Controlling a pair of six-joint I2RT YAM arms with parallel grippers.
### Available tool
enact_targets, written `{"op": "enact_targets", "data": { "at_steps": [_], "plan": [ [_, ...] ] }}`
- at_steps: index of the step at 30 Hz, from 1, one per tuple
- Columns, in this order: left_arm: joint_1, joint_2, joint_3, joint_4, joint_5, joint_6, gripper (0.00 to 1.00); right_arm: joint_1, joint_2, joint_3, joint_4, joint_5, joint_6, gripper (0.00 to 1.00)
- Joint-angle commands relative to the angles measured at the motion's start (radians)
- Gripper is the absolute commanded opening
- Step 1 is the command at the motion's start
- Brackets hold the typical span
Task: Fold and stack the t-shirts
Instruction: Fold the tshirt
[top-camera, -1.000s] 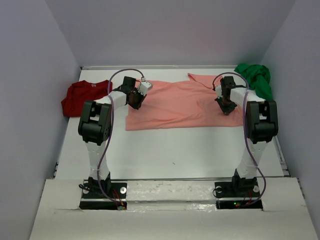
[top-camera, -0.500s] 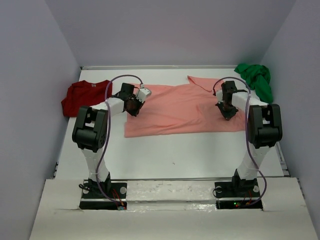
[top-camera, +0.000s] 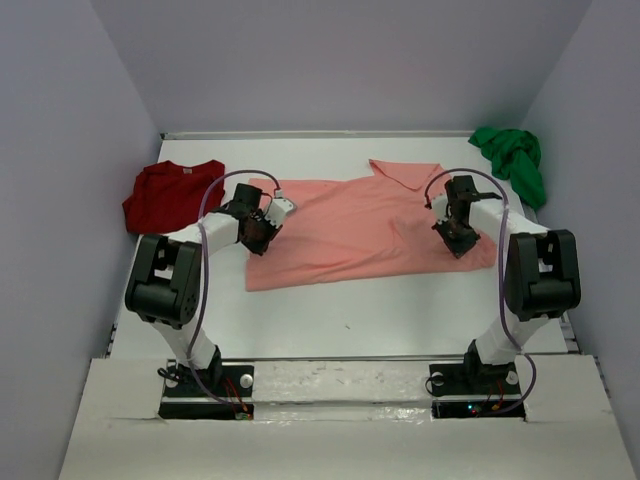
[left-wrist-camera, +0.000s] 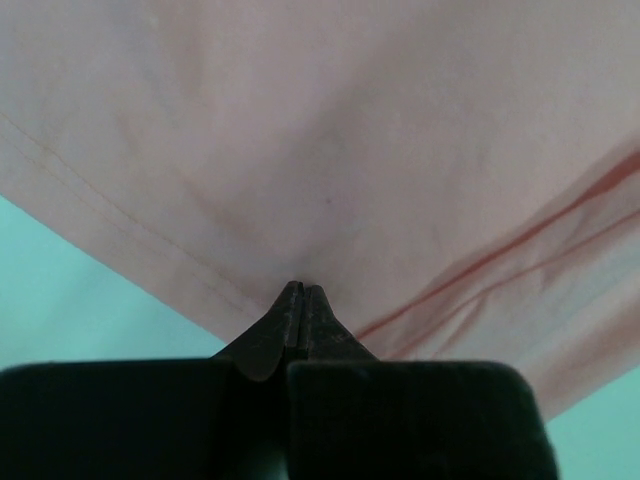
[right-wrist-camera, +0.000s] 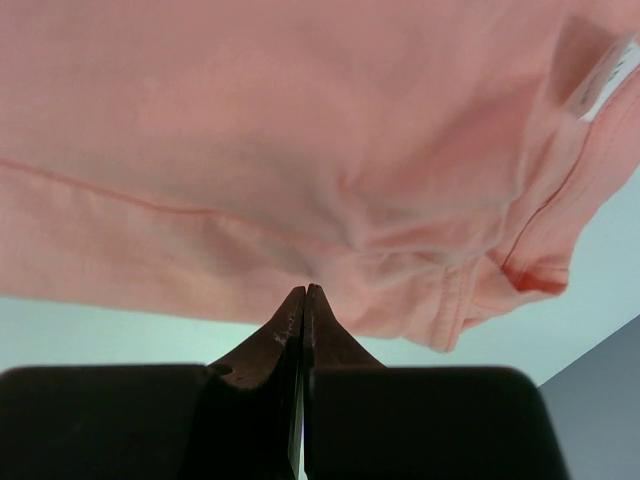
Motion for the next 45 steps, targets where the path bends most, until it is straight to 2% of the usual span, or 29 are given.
{"op": "enact_targets", "data": {
  "at_steps": [1, 6, 12, 20, 31, 45],
  "plan": [
    [-0.008, -0.096, -0.049, -0.077, -0.021, 0.035, 0.0, 0.022, -0.073, -0.037, -0.046, -0.048, -0.019, 0.0],
    [-0.009, -0.12, -0.076, -0.058, -0.047, 0.027, 0.0, 0.032, -0.1, -0.037, -0.043, -0.056, -0.018, 0.0],
    [-0.009, -0.168, -0.015, -0.039, -0.08, 0.023, 0.0, 0.032, -0.095, 0.035, -0.006, -0.027, -0.001, 0.0],
    [-0.007, -0.177, 0.04, -0.034, -0.114, 0.033, 0.0, 0.032, 0.044, 0.061, 0.063, -0.004, 0.01, 0.0],
    [-0.007, -0.194, 0.002, -0.005, -0.124, 0.033, 0.0, 0.032, 0.183, 0.006, 0.127, -0.008, 0.002, 0.0],
    [-0.009, -0.16, 0.017, -0.013, -0.099, 0.007, 0.0, 0.032, -0.03, -0.226, 0.028, -0.037, -0.039, 0.0]
  ]
}}
